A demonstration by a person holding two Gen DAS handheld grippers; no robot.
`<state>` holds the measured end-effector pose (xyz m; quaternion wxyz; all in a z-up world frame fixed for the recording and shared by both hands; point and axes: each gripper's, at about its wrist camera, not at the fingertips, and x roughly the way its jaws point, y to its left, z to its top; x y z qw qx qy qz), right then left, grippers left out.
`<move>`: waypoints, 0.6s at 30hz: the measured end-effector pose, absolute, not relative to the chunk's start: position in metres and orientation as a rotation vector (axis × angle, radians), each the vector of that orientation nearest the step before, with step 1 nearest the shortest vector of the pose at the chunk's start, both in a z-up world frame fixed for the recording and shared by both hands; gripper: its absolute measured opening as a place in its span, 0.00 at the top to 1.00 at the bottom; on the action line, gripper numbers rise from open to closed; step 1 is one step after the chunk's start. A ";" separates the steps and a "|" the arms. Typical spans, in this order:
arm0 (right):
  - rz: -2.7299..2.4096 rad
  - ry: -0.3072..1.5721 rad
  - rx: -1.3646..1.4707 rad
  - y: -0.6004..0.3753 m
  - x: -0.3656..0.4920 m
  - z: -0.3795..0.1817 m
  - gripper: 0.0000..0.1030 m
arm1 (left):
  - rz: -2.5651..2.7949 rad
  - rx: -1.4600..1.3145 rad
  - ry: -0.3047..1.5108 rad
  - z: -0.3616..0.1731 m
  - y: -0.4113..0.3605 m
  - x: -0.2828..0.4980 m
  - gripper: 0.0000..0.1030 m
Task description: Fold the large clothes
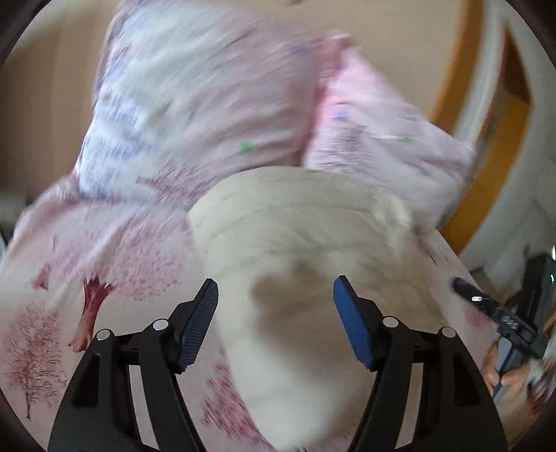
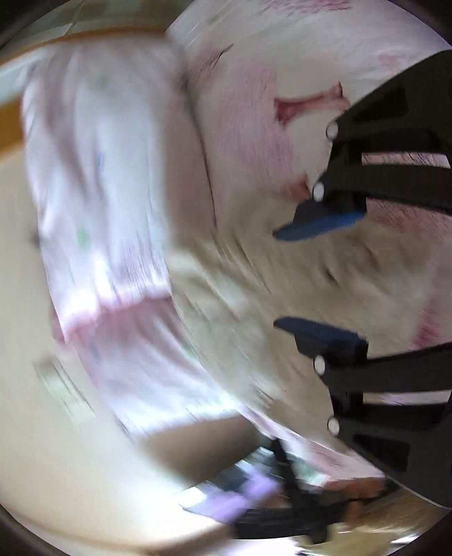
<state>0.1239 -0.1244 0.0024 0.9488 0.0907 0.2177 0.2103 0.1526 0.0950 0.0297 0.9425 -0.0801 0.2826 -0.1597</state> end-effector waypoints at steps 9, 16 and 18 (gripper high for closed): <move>0.353 0.704 0.075 -0.118 0.160 -0.057 0.79 | -0.406 0.083 0.651 0.002 0.030 0.136 0.33; 0.443 0.640 0.243 -0.132 0.178 -0.014 0.44 | -0.382 0.101 0.701 -0.018 0.030 0.153 0.32; 0.395 0.582 0.380 -0.150 0.202 0.007 0.34 | -0.385 0.098 0.703 -0.017 0.032 0.154 0.32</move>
